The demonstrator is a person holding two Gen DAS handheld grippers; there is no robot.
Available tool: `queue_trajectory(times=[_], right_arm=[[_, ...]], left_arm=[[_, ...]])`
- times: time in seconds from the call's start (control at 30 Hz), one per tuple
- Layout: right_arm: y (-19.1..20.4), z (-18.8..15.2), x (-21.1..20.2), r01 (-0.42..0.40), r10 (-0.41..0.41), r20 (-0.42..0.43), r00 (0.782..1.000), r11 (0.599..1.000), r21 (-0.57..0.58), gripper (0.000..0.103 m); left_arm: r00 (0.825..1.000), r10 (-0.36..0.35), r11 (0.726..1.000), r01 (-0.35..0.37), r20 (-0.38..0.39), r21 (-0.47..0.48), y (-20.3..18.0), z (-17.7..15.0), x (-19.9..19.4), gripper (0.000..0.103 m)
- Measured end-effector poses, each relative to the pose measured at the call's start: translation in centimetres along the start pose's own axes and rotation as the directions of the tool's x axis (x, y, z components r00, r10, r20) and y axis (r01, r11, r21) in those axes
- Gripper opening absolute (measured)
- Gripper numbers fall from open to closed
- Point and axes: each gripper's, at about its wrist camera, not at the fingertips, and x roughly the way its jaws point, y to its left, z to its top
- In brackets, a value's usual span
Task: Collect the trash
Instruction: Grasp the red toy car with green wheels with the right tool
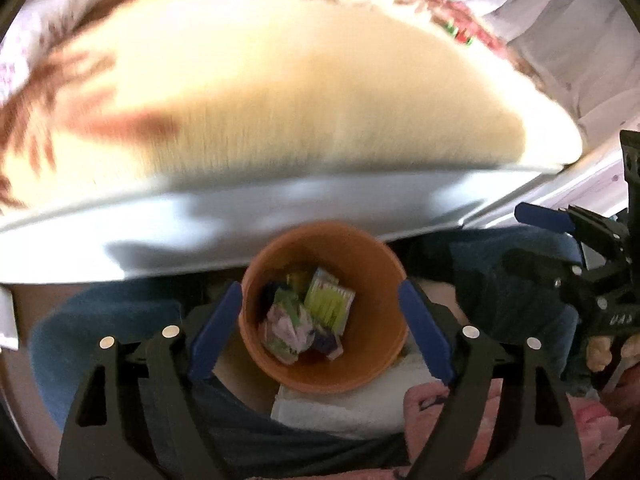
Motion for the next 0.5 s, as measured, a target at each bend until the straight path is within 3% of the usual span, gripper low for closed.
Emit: queue_trajectory(times=[0.23,0.5], right_arm=[[-1.9,3.8,-4.5,0.073,-0.073,0.164,0.984,0.997,0.001,0.086],[-6.9,9.6,-6.2,0.199,-0.216,0.289,0.933,0.976,0.088,0.088]], left_arm=[[0.990,0.011,0.999,-0.018,0.140,0.050,-0.9,2.9,-3.8,0.088],[0.971,0.031,0.999,-0.041,0.238,0.035,-0.7,7.3,-5.6,0.090]])
